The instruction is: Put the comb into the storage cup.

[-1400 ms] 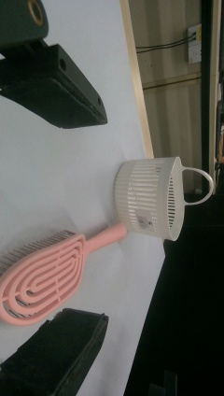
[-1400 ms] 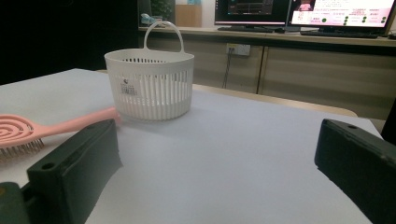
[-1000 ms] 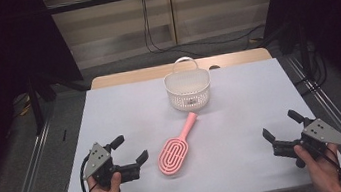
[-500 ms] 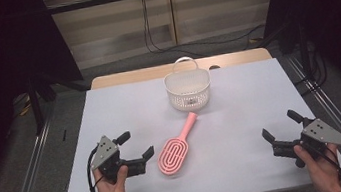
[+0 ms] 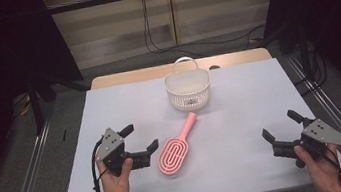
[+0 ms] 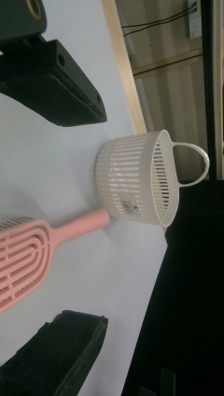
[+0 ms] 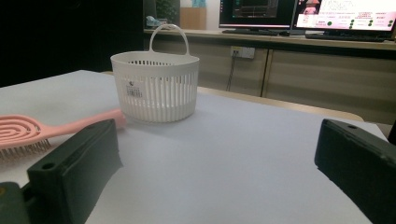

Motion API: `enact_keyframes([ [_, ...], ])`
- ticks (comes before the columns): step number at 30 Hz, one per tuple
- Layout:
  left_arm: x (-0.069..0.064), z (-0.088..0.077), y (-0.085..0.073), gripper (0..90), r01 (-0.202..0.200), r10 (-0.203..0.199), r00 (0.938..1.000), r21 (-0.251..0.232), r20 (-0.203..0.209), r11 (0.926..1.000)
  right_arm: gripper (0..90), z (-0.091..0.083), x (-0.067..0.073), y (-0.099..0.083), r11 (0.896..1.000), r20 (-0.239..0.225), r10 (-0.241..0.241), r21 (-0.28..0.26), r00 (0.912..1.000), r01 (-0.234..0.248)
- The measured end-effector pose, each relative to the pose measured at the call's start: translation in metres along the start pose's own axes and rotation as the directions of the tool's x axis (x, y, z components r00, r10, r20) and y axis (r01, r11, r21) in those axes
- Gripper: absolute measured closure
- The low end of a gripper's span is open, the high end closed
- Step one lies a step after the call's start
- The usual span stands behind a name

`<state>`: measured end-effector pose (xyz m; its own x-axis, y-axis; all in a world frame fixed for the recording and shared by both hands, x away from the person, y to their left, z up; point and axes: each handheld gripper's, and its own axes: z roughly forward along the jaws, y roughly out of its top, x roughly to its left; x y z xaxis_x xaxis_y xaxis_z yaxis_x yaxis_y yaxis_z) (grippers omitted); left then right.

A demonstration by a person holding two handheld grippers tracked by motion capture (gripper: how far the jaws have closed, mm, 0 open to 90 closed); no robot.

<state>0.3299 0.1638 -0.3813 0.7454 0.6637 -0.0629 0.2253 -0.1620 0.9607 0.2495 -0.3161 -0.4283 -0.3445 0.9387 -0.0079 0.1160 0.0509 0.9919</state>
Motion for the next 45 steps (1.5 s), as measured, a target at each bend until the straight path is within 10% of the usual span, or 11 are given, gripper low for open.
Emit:
enact_keyframes([
  [23,0.001,0.031,0.008,3.2,-0.022,0.017,0.9994,0.156,0.031,0.9875,0.0,0.001,0.000,-0.001,1.000,0.006,-0.002,0.011,1.0000,0.002],
  [45,-0.006,0.055,0.018,3.9,-0.077,0.057,0.9961,0.353,0.068,0.9324,0.0,0.001,-0.001,-0.002,1.000,0.013,-0.007,0.024,0.9999,0.006],
])
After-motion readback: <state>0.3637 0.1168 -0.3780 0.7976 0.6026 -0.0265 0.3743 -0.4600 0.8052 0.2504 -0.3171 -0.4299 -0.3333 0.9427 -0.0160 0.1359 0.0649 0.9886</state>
